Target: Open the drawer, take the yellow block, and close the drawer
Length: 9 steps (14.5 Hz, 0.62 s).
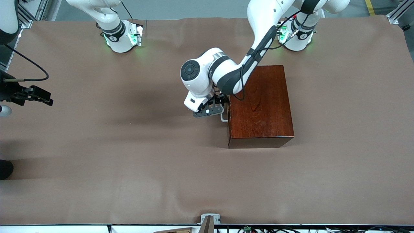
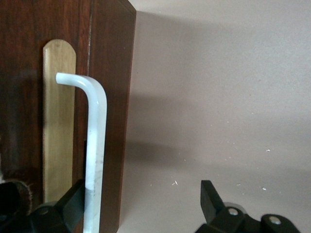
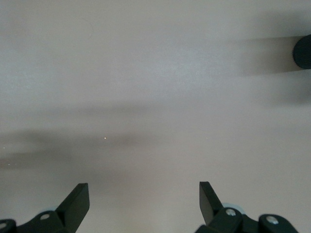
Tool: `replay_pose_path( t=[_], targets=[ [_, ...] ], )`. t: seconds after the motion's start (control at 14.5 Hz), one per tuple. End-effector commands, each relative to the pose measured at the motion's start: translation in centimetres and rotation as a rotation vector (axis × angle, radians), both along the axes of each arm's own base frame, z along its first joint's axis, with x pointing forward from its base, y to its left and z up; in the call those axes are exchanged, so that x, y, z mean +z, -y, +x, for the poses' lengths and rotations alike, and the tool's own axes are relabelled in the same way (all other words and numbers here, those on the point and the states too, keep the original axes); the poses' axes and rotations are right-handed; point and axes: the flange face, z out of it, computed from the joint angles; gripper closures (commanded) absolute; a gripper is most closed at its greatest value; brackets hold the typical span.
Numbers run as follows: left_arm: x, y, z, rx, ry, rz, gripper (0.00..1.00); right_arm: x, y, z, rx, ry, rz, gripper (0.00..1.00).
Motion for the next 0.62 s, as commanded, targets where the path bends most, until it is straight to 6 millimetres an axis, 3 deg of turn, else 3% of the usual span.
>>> replay_pose_path(
  t=[0.0, 0.55],
  targets=[
    [-0.1, 1.2, 0.1, 0.026, 0.008, -0.061, 0.00, 0.4, 0.1, -0.8, 0.002, 0.002, -0.012, 0.00],
    [0.6, 2.9, 0.0, 0.004, 0.068, -0.147, 0.00, 0.5, 0.1, -0.8, 0.003, 0.003, -0.014, 0.00]
  ],
)
